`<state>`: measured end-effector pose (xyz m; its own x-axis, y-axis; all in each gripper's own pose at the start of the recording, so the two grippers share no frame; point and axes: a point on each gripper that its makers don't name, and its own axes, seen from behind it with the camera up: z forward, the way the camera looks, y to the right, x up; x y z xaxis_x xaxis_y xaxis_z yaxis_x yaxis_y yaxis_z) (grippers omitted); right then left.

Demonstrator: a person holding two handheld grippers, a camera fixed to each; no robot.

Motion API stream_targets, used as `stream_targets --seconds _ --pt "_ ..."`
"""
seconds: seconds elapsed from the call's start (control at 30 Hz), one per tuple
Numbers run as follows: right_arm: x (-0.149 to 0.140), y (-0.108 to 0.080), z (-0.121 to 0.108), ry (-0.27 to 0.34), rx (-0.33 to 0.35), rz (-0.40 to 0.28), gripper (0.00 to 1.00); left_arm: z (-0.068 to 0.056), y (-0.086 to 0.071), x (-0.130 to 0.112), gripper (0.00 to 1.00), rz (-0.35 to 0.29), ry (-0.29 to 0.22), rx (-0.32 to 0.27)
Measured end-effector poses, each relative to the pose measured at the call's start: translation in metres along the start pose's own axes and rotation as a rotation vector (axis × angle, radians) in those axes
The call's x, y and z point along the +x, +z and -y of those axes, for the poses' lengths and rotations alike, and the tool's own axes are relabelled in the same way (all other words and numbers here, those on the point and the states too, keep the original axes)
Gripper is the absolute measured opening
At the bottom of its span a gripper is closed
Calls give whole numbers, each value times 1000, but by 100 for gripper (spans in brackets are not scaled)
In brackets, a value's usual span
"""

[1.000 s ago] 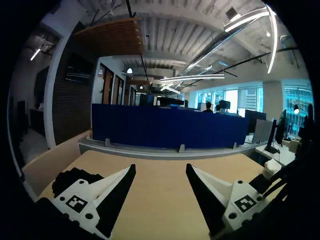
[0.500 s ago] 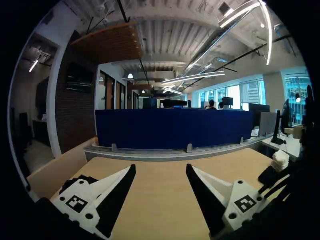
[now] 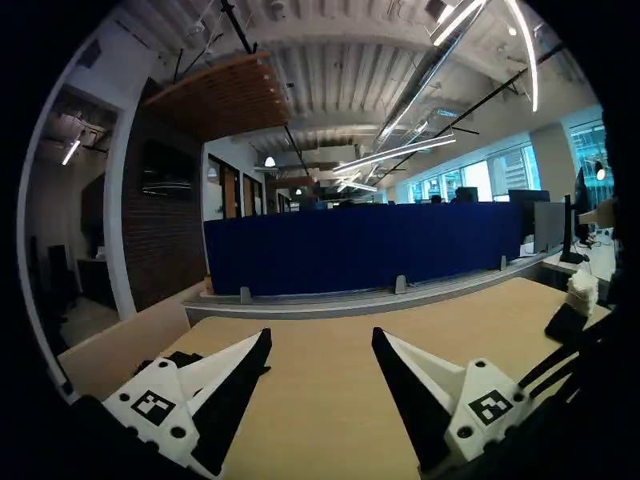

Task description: Fold towel

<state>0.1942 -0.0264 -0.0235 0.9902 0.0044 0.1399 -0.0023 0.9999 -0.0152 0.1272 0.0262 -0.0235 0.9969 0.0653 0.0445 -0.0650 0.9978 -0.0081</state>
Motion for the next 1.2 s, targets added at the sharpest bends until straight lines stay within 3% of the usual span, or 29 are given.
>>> stream_targets --seconds 0.17,0.37,0.83,1.2 --pt "-4 7 12 -8 5 -2 100 0 3 -13 93 -30 8 3" --pt "-11 19 25 -23 14 -10 100 11 10 -36 93 -47 11 23" --pt "-37 42 29 -26 7 -33 100 18 22 -99 93 -59 -26 38" --pt "-35 56 39 -57 25 -38 100 26 27 -118 93 -62 -48 53"
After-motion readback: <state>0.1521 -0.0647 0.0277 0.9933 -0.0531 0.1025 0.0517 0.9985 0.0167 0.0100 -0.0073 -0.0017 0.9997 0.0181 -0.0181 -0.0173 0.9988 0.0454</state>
